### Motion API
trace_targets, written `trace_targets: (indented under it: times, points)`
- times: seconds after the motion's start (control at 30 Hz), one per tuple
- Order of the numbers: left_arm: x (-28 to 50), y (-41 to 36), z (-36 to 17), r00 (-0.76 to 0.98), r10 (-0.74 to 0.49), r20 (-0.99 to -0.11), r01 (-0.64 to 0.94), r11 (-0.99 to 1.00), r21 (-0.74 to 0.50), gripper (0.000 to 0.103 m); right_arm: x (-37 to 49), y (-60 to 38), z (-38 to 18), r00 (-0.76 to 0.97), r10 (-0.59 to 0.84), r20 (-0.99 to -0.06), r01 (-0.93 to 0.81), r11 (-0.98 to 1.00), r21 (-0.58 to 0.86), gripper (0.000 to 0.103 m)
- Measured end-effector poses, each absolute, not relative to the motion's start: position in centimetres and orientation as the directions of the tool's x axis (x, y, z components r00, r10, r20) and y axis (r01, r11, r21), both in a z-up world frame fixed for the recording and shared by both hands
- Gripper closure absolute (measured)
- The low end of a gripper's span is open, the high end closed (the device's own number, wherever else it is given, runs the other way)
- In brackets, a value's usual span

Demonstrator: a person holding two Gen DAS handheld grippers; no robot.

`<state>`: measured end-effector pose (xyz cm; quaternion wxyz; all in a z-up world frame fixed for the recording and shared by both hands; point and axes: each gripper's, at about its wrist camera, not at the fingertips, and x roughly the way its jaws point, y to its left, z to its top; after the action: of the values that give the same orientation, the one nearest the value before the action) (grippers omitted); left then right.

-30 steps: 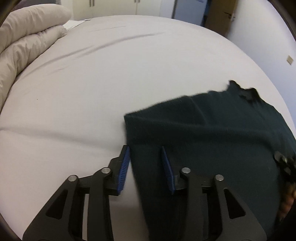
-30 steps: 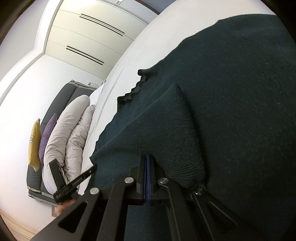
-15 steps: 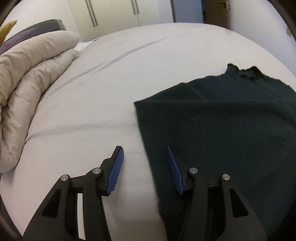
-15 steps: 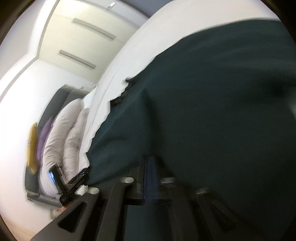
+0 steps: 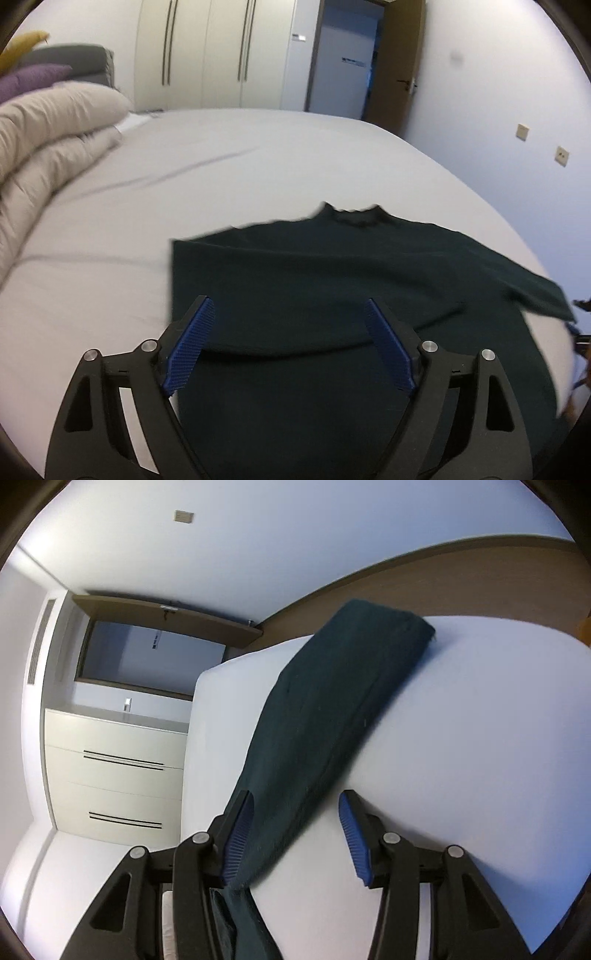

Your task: Fold small clothes

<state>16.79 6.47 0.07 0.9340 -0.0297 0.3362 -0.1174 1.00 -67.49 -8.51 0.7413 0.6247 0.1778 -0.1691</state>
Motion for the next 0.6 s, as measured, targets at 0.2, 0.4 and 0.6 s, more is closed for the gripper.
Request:
trace_targets:
  times: [0.2,0.4,0.6]
  points:
    - [16.0,3.9,-1.1,0.685,-0.315,-0.657,0.246,0.949,-0.198,0.020,3.0,-68.5,-8.3,0.875,-0.056,-0.480,0.483,0.123,0.867,0.049]
    - [16.6,4.4,-4.2,0.626,-0.355,-0.695,0.214,0.935,-0.284,0.020,4.0,-68.8,-8.1,0.887,-0.122,-0.446,0.458,0.092,0.884,0.051]
    - [17.9,6.6,-5.6,0.609,-0.385,-0.693,0.176,0.918,-0.355,0.020,5.2,-68.8,-7.1,0.848,-0.197,-0.492,0.520,0.135,0.843,0.078]
